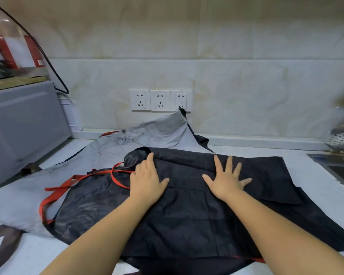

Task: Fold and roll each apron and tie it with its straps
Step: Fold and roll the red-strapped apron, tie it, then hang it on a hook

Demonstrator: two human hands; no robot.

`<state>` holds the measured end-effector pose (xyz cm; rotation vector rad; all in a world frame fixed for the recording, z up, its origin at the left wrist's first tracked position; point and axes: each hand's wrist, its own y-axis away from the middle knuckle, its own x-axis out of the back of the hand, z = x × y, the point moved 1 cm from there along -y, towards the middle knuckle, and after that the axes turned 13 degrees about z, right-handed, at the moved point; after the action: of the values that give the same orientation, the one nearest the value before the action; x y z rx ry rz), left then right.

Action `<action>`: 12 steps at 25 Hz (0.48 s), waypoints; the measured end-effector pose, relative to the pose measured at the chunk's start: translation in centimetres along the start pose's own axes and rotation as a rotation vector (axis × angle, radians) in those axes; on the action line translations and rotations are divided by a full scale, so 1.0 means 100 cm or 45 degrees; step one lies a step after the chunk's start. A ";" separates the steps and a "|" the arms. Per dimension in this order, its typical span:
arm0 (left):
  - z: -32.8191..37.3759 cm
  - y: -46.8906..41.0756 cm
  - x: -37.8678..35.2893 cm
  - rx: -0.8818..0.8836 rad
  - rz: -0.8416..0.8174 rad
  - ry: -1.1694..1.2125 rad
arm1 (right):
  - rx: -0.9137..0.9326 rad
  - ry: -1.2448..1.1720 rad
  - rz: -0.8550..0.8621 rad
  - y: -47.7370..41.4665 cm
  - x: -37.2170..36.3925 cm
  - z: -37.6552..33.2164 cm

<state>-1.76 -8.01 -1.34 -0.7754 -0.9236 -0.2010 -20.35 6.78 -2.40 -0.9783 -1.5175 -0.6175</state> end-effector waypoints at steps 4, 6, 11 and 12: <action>-0.006 0.007 0.001 -0.204 -0.089 0.035 | 0.051 0.083 -0.086 -0.005 0.001 0.010; -0.005 0.005 0.002 -0.242 -0.035 0.102 | 0.199 0.027 0.018 0.000 0.005 -0.011; 0.003 0.005 0.011 -0.245 -0.262 0.449 | 0.437 0.000 -0.077 0.016 -0.006 -0.052; -0.001 0.004 0.014 -0.198 -0.373 0.511 | 0.434 0.011 -0.142 0.017 -0.010 -0.050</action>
<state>-0.67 -7.54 -0.52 -0.7053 -0.6390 -0.6674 -16.27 3.33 -2.69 -0.6335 -1.6130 -0.4212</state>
